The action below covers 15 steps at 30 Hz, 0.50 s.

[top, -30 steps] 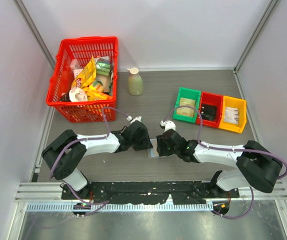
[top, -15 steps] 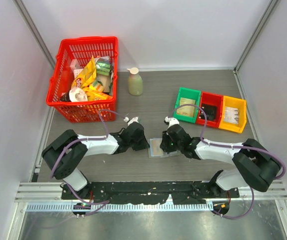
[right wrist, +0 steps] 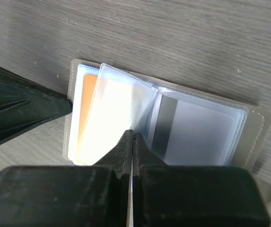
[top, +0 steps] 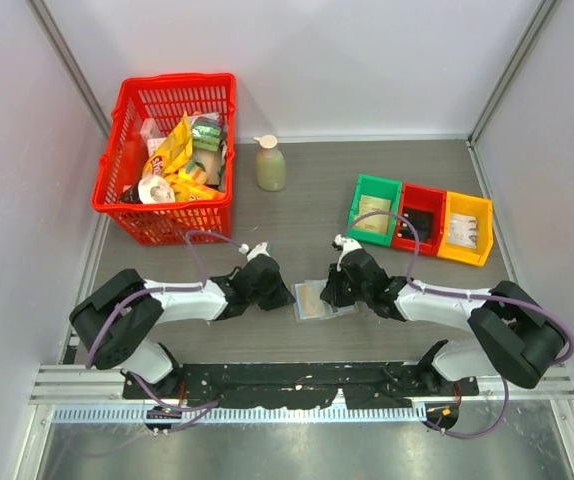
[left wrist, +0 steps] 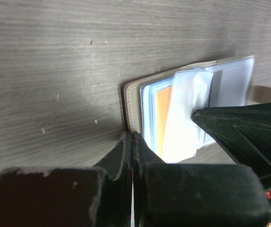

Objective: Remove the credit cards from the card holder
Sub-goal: Remove the credit card from the card holder.

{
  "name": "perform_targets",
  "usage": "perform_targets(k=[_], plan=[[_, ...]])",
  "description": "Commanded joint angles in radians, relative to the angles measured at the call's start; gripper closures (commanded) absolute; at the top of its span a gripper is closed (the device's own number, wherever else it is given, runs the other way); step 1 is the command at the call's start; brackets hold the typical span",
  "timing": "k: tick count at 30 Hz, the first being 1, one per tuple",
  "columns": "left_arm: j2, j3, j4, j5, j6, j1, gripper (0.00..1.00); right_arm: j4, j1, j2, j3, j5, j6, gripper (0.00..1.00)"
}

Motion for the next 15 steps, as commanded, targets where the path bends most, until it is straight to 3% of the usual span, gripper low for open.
perform_targets(k=[1,3,10,15], plan=[[-0.051,-0.056,-0.055,-0.03,-0.009,-0.008,1.0,-0.004,-0.024,-0.043,-0.033,-0.054,0.018,0.99],[-0.081,-0.061,-0.062,-0.03,-0.001,-0.008,1.0,0.023,-0.03,-0.036,-0.043,-0.088,0.02,0.99],[-0.203,-0.035,-0.042,-0.048,0.023,-0.008,0.55,0.117,-0.051,0.032,-0.069,-0.188,0.044,0.99],[-0.204,0.005,-0.014,-0.037,0.037,-0.008,0.51,0.169,-0.087,0.058,-0.095,-0.248,0.061,0.99]])
